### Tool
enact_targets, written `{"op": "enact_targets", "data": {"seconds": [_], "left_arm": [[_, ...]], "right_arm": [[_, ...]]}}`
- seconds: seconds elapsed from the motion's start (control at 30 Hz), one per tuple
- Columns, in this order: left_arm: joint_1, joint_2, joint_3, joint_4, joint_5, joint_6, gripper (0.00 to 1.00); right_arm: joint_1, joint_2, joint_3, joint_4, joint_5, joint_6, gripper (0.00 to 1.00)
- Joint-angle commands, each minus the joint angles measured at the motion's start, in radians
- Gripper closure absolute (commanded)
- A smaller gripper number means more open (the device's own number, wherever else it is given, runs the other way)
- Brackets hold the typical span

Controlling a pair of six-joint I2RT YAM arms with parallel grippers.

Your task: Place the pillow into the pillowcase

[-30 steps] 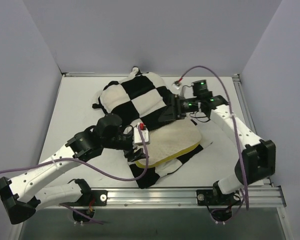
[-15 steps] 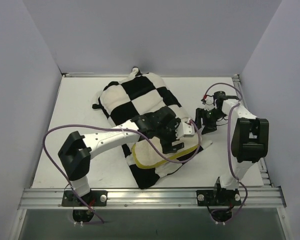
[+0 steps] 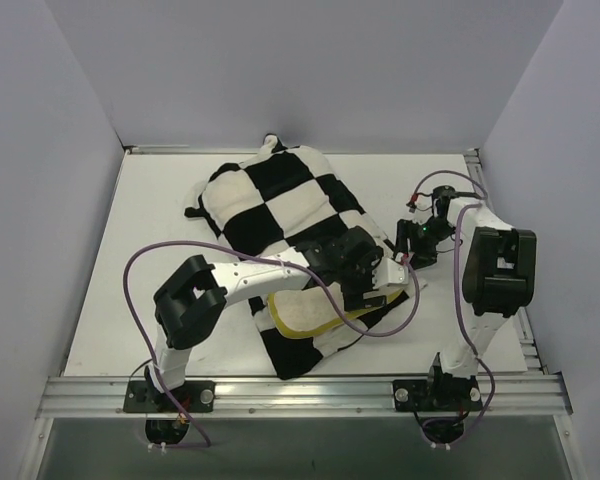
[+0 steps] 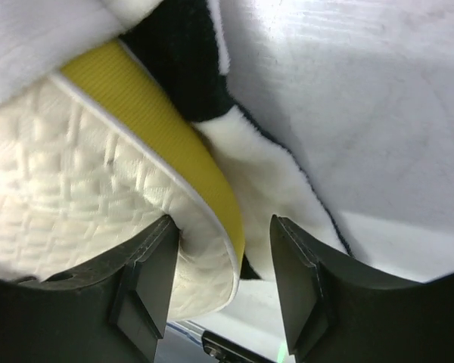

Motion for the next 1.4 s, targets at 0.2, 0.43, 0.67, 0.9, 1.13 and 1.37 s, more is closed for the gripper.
{"op": "enact_targets", "data": {"seconds": [0.2, 0.43, 0.67, 0.9, 1.13, 1.37], "left_arm": [[0.062, -0.061, -0.114, -0.004, 0.100, 0.062, 0.31], [0.100, -0.166, -0.221, 0.027, 0.138, 0.059, 0.22], [0.094, -0.240, -0.238, 0.097, 0.135, 0.044, 0.05], [0.004, -0.104, -0.218, 0.137, -0.062, 0.114, 0.04], [0.121, -0.047, -0.208, 0.231, -0.291, 0.068, 0.72], [0.286, -0.061, -0.136, 0.328, -0.432, 0.114, 1.00]], "right_arm": [[-0.063, -0.086, 0.088, -0.110, 0.032, -0.112, 0.49], [0.038, 0.054, 0.109, -0.122, 0.153, -0.175, 0.43], [0.127, 0.131, 0.091, -0.124, 0.103, -0.163, 0.52], [0.110, 0.078, 0.068, -0.241, -0.017, -0.191, 1.00], [0.130, -0.125, -0.110, -0.467, -0.063, -0.336, 1.00], [0.139, -0.214, -0.161, -0.587, -0.048, -0.439, 1.00]]}}
